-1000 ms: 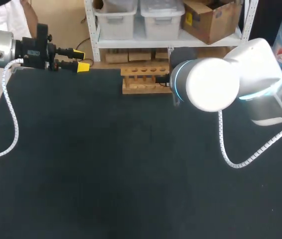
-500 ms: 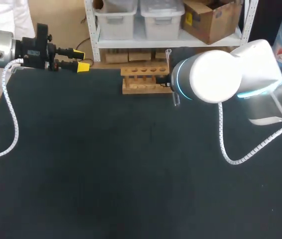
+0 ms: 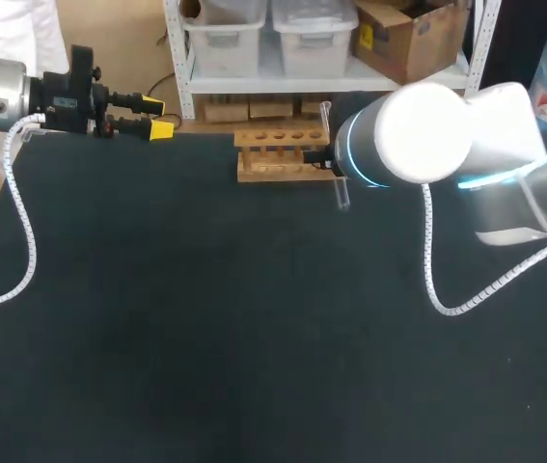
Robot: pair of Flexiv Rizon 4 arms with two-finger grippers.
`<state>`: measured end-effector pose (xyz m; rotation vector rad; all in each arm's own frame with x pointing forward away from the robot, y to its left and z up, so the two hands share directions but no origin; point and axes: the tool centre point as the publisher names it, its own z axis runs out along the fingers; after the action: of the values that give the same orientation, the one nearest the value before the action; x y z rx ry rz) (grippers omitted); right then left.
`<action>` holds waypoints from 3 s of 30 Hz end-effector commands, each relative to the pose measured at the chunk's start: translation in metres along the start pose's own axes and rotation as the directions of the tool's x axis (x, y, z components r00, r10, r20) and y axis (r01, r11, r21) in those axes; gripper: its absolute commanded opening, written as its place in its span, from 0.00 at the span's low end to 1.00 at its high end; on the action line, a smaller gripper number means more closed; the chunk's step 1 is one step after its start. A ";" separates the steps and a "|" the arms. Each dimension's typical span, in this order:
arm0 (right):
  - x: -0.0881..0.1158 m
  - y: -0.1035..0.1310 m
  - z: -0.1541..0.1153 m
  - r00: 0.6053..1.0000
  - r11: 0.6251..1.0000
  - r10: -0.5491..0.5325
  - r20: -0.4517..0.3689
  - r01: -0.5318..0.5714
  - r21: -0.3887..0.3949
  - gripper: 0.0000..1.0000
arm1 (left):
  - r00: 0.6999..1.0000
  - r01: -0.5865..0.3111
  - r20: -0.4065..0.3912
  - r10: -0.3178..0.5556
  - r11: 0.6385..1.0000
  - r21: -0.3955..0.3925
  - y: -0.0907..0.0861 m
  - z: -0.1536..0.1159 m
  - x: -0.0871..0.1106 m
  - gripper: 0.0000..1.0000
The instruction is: Grasp the test tube, adjust it, and insert it.
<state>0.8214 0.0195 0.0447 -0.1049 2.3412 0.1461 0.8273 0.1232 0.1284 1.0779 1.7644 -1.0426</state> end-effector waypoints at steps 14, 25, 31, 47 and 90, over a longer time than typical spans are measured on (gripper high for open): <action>0.004 -0.001 0.010 0.999 0.999 0.004 -0.054 -0.006 -0.037 0.00 | 1.000 -0.003 0.003 0.003 1.000 0.001 0.001 0.000 0.001 1.00; -0.015 -0.002 0.001 1.000 1.000 -0.010 -0.001 0.010 -0.028 0.00 | 1.000 -0.003 0.003 0.003 1.000 0.001 0.001 0.000 0.001 1.00; -0.017 -0.004 0.005 1.000 1.000 -0.007 -0.007 0.007 -0.024 0.00 | 1.000 -0.003 0.003 0.003 1.000 0.001 0.001 0.000 0.001 1.00; -0.009 0.002 0.011 0.996 0.998 -0.022 -0.082 0.017 -0.063 0.00 | 1.000 -0.003 0.003 0.003 1.000 0.001 0.001 0.000 0.001 1.00; -0.052 -0.004 -0.064 0.914 1.000 -0.030 0.405 0.024 0.019 0.00 | 1.000 -0.003 0.003 0.003 1.000 0.001 0.001 0.000 0.001 1.00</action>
<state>0.8347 0.0140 0.1110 -0.1249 2.2879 0.1215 0.8273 0.1232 0.1284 1.0779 1.7644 -1.0426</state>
